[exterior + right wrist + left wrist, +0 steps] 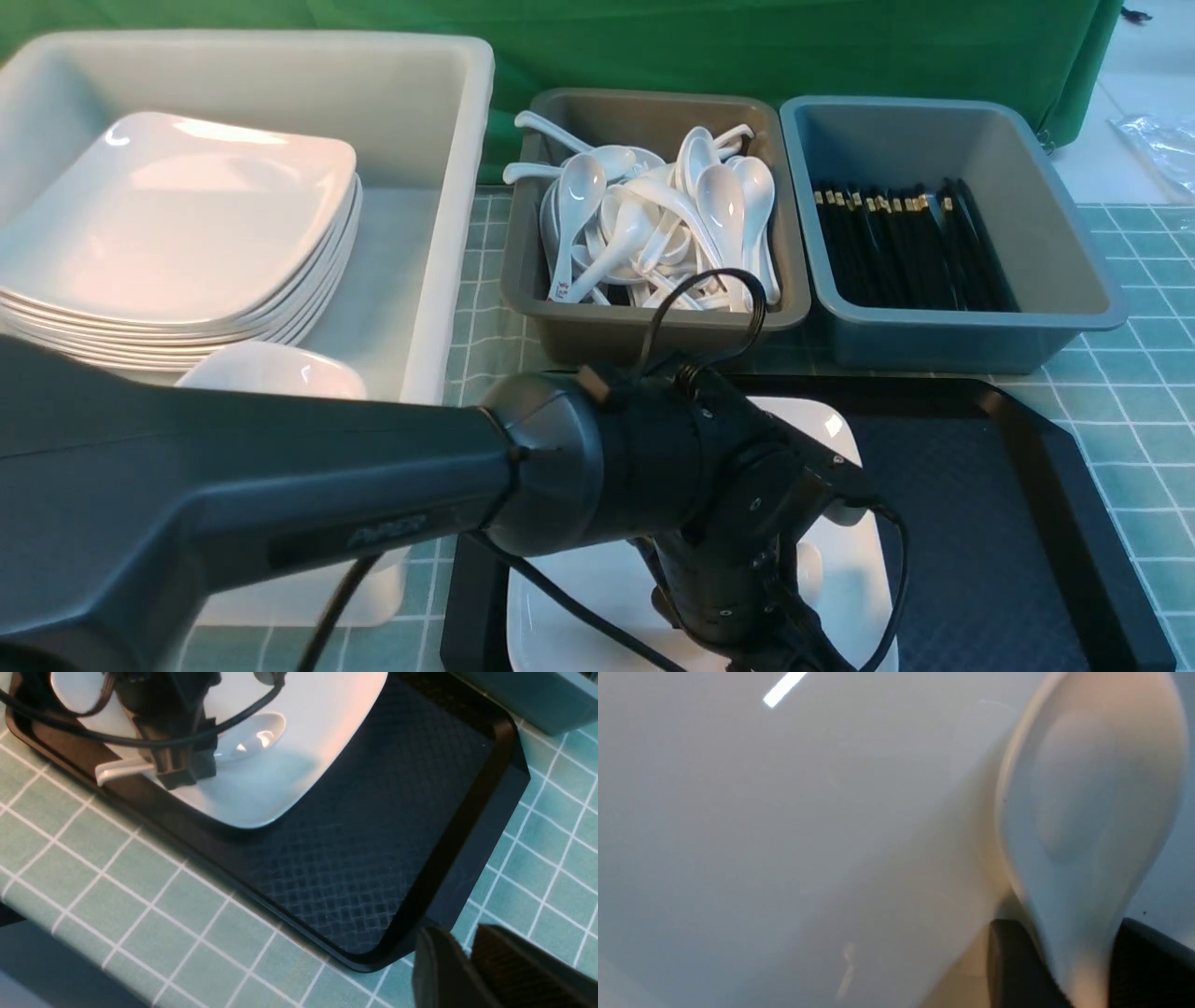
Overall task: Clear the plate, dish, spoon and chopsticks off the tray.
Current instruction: Use the left arm to grab a soup spoon from the plate, then use the left arm to put the soup spoon into the small storage box in the middle
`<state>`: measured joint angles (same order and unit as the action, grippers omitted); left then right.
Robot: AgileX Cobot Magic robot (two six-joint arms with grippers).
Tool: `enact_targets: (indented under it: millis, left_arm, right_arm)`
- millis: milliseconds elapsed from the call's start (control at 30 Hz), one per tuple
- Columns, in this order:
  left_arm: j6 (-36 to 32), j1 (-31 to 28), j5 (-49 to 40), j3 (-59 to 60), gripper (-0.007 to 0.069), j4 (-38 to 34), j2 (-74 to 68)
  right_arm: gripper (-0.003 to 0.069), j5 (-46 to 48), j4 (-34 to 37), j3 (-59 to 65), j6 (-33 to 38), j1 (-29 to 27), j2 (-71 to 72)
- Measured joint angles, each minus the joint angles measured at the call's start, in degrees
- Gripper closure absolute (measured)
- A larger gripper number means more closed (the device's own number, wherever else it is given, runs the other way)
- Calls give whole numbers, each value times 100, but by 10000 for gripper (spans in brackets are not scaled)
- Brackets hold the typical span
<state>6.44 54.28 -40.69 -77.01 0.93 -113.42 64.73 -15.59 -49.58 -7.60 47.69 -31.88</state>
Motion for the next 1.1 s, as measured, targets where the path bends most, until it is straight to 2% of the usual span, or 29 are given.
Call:
enact_targets:
  millis: [67,267,367,433,500,700,800,900,1000,1033,1100]
  left_arm:
    - [0,0,0,-11,466,0,0]
    - [0,0,-18,-46,459,67,288]
    - [55,-115,74,-340,459,573,845]
    - [102,-367,279,-634,459,818,1036]
    - [82,-908,604,-1156,459,980,1036]
    - [-61,-2006,1350,-2409,459,983,315]
    - [-423,-2404,1574,-3087,459,891,-299]
    - [-690,-2614,1700,-3506,434,838,-781]
    - [-787,-2768,1593,-3694,302,855,-1138]
    - [-789,-2777,1546,-3694,294,855,-1138]
    - [-796,-2792,1208,-3708,200,855,-1098]
  right_arm:
    - [515,0,0,0,0,0,0]
    - [510,0,0,0,-191,0,0]
    - [508,0,-6,0,-239,0,0]
    - [508,0,-17,2,-246,0,0]
    - [508,-40,-12,7,-259,0,0]
    - [506,-180,23,7,-527,0,0]
    - [501,-180,30,7,-731,0,0]
    - [498,-180,57,7,-894,0,0]
    - [498,-175,225,7,-968,0,0]
    - [498,-175,225,7,-968,0,0]
    - [498,-175,267,7,-958,0,0]
